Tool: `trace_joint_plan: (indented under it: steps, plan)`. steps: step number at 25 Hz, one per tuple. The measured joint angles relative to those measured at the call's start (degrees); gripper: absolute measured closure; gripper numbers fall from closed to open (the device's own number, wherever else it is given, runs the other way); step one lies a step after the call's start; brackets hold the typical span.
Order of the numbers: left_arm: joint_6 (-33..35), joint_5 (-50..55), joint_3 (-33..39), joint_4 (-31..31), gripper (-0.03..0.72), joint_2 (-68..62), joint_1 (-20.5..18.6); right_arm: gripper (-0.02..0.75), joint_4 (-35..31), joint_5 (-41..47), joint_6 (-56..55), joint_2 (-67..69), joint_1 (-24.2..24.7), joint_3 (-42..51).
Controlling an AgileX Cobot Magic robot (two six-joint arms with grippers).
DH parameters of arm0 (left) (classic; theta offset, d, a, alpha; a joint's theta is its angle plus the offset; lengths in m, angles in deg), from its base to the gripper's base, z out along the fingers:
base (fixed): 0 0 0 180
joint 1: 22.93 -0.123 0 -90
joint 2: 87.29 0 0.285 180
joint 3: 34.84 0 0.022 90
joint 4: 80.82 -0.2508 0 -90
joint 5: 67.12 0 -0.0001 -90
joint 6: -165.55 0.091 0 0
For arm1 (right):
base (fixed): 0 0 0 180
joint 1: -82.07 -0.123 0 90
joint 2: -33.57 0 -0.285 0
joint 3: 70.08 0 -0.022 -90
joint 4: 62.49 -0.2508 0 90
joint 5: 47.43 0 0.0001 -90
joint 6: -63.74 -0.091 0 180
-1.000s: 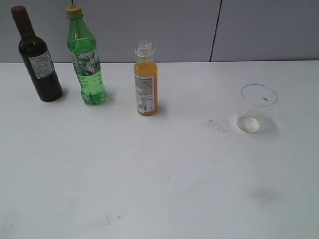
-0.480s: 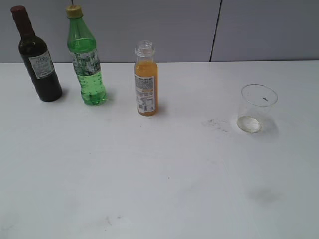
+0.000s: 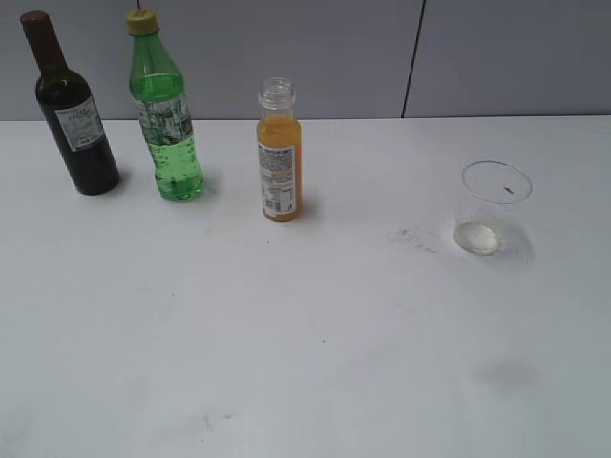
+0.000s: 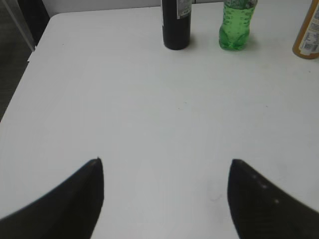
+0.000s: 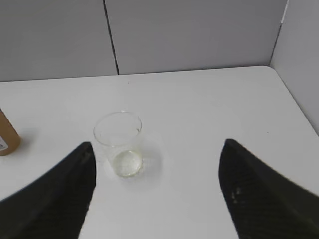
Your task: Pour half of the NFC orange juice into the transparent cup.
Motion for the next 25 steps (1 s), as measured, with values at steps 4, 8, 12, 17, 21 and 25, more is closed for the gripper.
trace_joint_plan:
  steps: [4,8,12,17,21,25]
  plan:
    - [0.0,0.0,0.0,0.0,0.101,0.0,0.0,0.148,-1.0,-13.5,0.0,10.5,0.0,2.1]
    - [0.0,0.0,0.0,0.0,0.101,0.0,0.0,0.148,-1.6,-23.7,-0.1,22.1,-0.1,2.8]
    - [0.0,0.0,0.0,0.0,0.101,0.0,0.0,0.148,-1.8,-34.4,-0.3,34.8,-1.7,3.0]
    - [0.0,0.0,0.0,0.0,0.101,0.0,0.0,0.148,-1.8,-44.8,-0.6,47.4,-5.6,3.0]
    - [0.0,0.0,0.0,0.0,0.101,0.0,0.0,0.148,-1.8,-51.0,-0.6,54.8,-6.0,3.0]
    - [0.0,0.0,0.0,0.0,0.101,0.0,0.0,0.148,-1.8,-56.4,-0.7,60.6,-6.0,3.6]
